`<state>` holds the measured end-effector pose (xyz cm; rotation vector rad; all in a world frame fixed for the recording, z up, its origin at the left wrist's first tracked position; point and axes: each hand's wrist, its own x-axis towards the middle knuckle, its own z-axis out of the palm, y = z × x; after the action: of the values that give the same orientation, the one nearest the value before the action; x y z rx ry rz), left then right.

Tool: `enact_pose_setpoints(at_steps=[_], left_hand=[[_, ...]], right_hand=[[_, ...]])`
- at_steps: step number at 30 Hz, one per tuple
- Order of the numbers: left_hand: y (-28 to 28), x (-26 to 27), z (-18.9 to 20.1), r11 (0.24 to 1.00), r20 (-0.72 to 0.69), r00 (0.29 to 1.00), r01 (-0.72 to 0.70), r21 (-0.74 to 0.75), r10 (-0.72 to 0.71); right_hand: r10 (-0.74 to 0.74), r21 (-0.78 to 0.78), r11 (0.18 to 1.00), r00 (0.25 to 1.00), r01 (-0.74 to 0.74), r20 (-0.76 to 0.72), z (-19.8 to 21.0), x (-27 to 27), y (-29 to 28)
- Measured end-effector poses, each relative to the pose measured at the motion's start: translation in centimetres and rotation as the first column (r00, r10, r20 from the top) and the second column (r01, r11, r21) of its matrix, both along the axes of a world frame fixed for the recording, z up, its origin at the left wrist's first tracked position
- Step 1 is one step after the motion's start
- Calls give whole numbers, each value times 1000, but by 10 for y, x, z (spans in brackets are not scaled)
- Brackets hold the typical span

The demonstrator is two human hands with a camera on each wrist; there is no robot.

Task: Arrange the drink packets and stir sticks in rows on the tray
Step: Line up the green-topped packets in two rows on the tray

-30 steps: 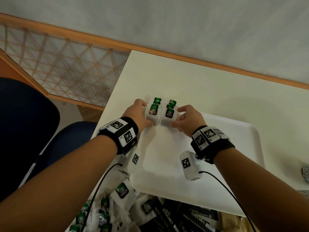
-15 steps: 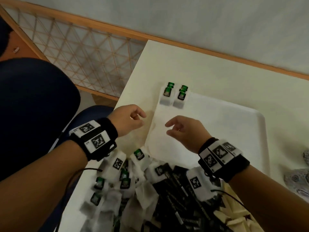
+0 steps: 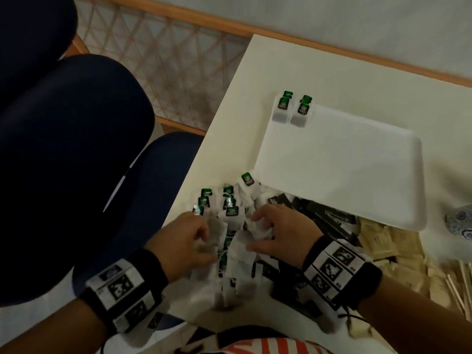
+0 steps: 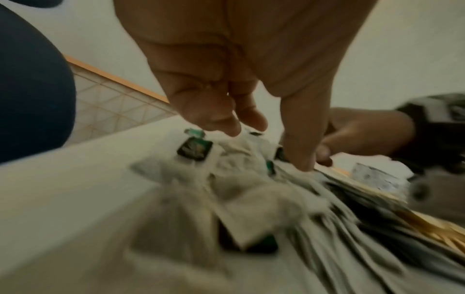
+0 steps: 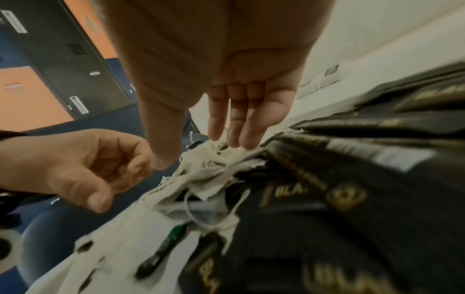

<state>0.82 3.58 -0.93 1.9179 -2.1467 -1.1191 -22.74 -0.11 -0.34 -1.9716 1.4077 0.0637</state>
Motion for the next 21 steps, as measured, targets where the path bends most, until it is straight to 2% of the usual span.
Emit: enact_pose_setpoints(at_steps=[3,7,9,12,16,21], left_hand=[[19,-10,-7,981,18,983,183,62,-185],[35,-17,-15,936,148,924,347,57,-351],[37,-18,-21,937,198,916,345,53,-348],[37,-24,-27,953,176,937,304,18,-302],[31,-30,-28,978,67,977,207,-35,-205],[19,-28,-26,987,11,988,152,-59,-151]], right_hand=[[25,-37,999,999,-26,-47,-3,7,11],[102,-91,989,985,-115,-138,-8,16,25],[143,-123,978,968,-170,-204,-13,19,31],[154,-169,964,952,-203,-266,-19,24,34],[121,-181,972,977,-153,-177,-22,26,29],[10,-146,989,999,-16,-47,-19,19,21]])
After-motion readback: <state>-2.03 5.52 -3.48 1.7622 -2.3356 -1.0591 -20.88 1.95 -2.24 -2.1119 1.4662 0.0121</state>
